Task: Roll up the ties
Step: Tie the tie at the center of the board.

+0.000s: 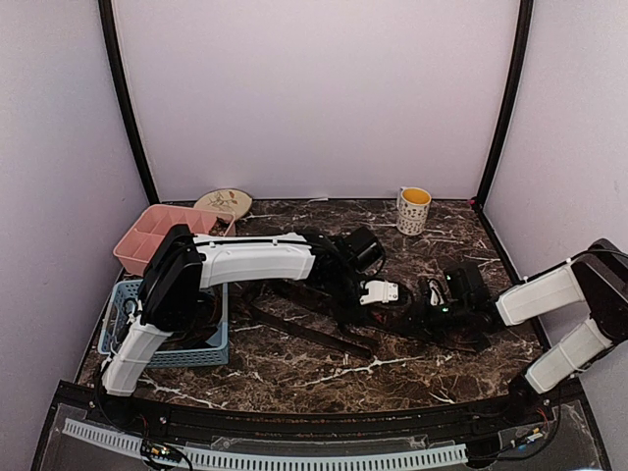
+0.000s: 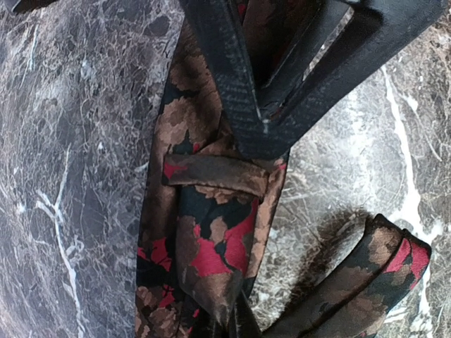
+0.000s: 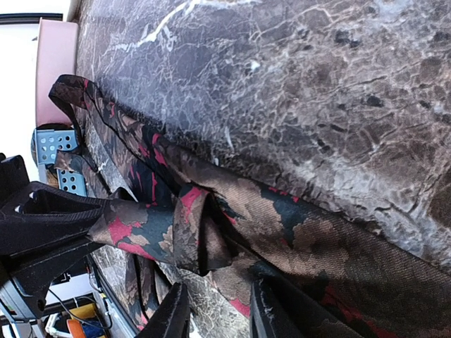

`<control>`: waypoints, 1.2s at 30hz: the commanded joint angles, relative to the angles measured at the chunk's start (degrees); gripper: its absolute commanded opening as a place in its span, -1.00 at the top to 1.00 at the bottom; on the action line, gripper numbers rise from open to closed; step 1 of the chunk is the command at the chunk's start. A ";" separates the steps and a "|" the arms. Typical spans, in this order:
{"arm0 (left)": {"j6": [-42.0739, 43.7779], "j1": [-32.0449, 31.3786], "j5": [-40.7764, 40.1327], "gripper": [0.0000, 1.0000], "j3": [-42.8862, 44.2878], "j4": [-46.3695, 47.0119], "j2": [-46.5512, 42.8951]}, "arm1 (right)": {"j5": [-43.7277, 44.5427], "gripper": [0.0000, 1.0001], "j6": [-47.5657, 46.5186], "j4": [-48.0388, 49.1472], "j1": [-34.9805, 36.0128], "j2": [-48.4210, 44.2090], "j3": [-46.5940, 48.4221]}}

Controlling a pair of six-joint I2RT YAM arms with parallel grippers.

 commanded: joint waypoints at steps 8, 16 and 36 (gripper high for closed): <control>1.83 0.29 5.84 1.00 -2.69 2.76 0.97 | 0.21 0.43 -0.37 -2.88 -0.87 -1.52 0.25; 1.31 0.30 7.53 1.00 -4.55 5.20 1.65 | 1.96 0.59 0.11 -4.42 -1.18 -1.87 1.03; 1.45 0.29 14.44 0.99 -6.06 11.05 1.35 | 6.37 0.56 0.47 -7.80 -1.21 -3.46 2.63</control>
